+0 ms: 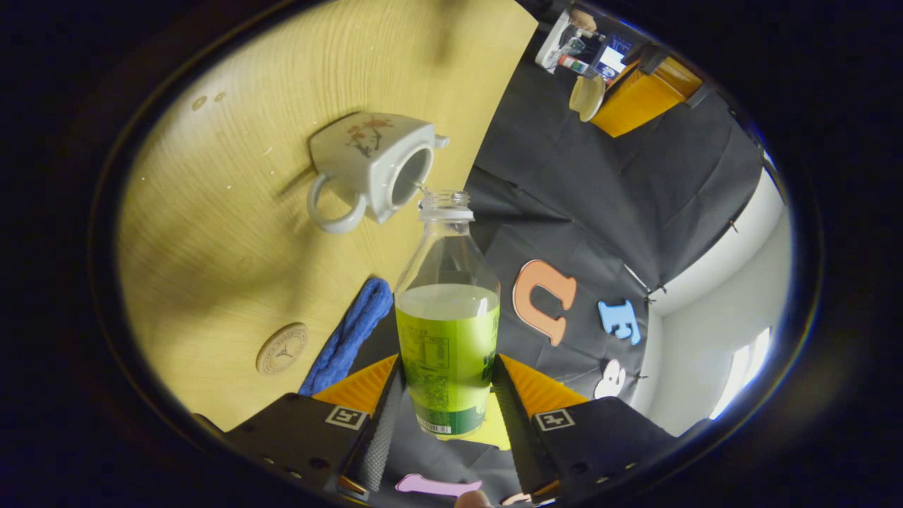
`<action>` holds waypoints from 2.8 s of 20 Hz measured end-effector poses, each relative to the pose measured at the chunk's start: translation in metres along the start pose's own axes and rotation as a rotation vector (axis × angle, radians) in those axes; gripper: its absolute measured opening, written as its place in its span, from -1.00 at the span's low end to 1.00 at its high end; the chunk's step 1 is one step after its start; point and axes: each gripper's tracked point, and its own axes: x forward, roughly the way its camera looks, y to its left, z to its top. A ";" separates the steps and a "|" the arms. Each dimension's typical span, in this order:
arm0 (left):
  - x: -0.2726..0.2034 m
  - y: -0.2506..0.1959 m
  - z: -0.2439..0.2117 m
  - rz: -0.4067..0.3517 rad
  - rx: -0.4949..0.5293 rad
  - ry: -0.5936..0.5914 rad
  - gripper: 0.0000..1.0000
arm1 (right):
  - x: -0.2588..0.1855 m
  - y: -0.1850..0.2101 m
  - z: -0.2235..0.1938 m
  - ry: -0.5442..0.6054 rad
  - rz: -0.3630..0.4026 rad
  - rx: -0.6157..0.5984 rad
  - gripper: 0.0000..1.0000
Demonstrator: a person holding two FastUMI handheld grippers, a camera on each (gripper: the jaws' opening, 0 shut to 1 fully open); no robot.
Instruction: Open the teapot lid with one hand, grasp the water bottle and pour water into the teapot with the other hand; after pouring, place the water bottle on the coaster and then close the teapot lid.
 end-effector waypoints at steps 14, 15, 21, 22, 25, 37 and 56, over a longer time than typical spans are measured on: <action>-0.002 -0.003 0.007 -0.001 -0.003 -0.014 -0.95 | -0.013 0.012 -0.007 0.037 0.236 0.933 0.48; -0.002 -0.005 0.008 -0.006 -0.003 -0.018 -0.95 | -0.014 0.011 -0.015 0.068 0.251 1.027 0.46; -0.008 -0.031 0.023 -0.048 0.000 -0.046 -0.95 | -0.005 0.018 -0.074 0.169 0.261 1.692 0.46; -0.007 -0.035 0.024 -0.053 -0.001 -0.048 -0.95 | -0.002 0.025 -0.081 0.180 0.262 1.792 0.46; -0.009 -0.047 0.028 -0.067 -0.001 -0.050 -0.95 | 0.008 0.056 -0.091 0.243 0.293 1.998 0.41; -0.007 -0.055 0.026 -0.081 0.021 -0.042 -0.95 | 0.051 0.112 -0.080 0.327 0.325 2.062 0.42; 0.037 -0.110 -0.005 -0.159 0.018 -0.004 -0.95 | -0.083 0.099 -0.117 0.402 0.236 2.109 0.95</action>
